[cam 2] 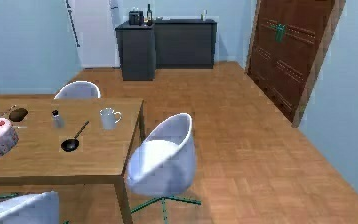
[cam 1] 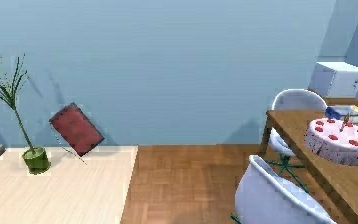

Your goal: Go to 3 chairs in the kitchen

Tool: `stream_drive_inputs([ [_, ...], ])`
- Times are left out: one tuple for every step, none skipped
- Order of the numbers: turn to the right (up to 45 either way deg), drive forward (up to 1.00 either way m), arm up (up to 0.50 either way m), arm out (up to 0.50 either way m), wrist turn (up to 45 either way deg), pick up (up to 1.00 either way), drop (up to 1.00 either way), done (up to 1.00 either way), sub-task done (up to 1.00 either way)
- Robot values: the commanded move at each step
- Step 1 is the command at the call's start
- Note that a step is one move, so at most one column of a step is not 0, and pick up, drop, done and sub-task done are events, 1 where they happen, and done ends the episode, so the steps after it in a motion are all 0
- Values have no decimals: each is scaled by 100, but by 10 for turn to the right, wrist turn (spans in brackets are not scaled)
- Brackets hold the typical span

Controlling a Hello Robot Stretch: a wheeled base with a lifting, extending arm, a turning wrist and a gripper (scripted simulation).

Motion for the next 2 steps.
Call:
stream_drive_inputs([
  [360, 0, 0, 0, 0, 0, 0, 0, 0],
  [0, 0, 0, 0, 0, 0, 0, 0, 100],
])
